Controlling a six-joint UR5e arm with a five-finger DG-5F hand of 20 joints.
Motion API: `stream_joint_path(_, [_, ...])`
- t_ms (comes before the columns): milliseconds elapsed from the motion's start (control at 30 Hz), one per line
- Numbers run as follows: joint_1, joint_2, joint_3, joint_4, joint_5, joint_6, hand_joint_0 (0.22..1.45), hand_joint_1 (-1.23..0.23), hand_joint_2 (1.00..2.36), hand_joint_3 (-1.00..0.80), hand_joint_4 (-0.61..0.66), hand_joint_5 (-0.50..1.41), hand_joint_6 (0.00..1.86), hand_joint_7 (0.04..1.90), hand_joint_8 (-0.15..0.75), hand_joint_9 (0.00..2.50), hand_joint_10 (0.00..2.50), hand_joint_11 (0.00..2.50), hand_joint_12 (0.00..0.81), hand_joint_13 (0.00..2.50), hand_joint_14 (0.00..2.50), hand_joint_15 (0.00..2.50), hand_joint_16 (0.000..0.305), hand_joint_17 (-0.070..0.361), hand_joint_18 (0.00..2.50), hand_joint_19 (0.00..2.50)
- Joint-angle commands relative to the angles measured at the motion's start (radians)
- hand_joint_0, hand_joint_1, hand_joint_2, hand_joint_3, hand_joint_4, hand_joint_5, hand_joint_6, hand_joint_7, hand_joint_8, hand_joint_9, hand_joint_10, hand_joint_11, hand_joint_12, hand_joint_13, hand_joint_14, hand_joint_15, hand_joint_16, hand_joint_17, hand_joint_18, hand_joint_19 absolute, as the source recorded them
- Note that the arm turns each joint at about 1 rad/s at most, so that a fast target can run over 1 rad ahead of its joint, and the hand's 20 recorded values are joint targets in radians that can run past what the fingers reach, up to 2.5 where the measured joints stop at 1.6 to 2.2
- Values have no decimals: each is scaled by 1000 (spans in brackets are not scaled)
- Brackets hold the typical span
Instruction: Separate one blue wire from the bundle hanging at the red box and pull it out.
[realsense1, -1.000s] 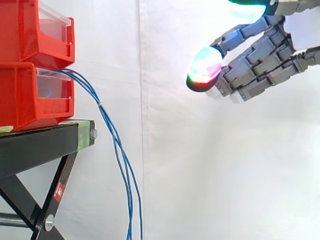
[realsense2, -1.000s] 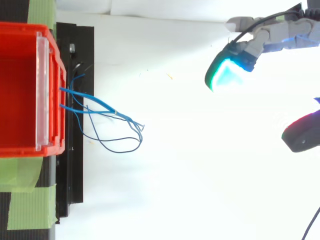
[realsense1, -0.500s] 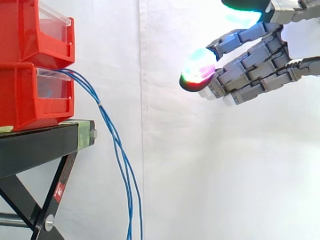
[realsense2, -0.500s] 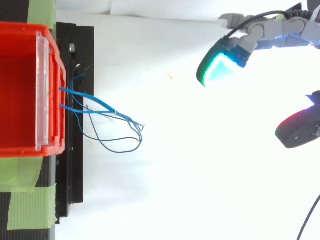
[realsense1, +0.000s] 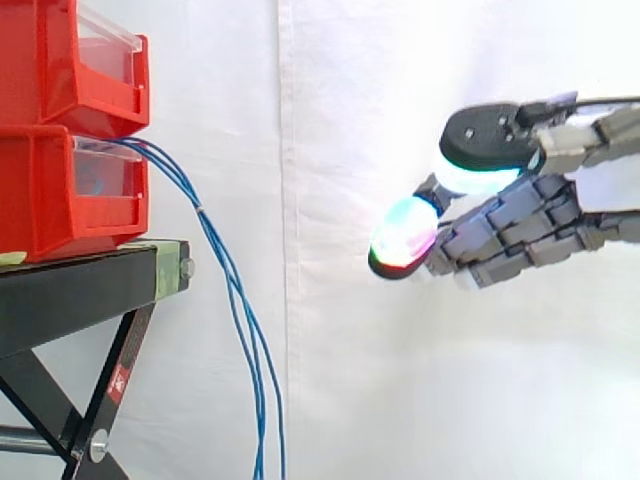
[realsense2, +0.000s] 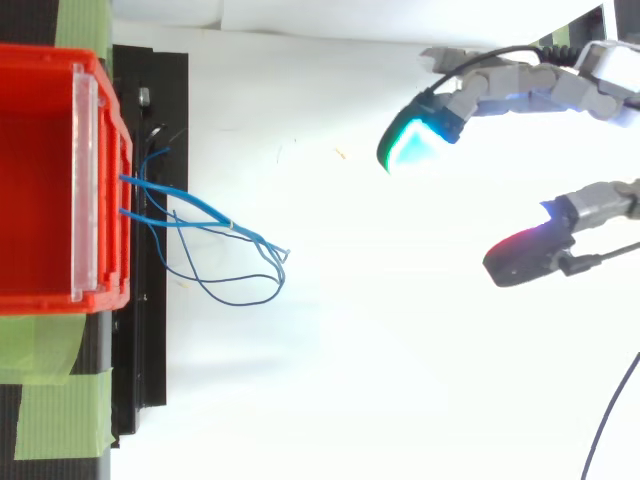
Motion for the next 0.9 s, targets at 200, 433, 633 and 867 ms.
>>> stream_joint_path(200, [1,-72,-4,147,29,-7,554,-715,1000,-500,302,-184,503,909,289,431,5,177,341,140,4,125,54,121,66,250])
stream_joint_path(433, [5,-129,-1,263,56,-91,545,-695,1000,-500,306,-185,503,906,293,431,4,165,343,140,4,129,54,121,67,249])
stream_joint_path(633, [5,-195,47,354,61,-98,543,-687,1000,-500,304,-185,503,905,294,432,5,164,344,142,4,127,54,121,67,248])
stream_joint_path(867, [5,-269,131,378,56,-139,546,-678,1000,-500,304,-185,503,909,295,434,4,165,344,144,4,127,53,120,72,254])
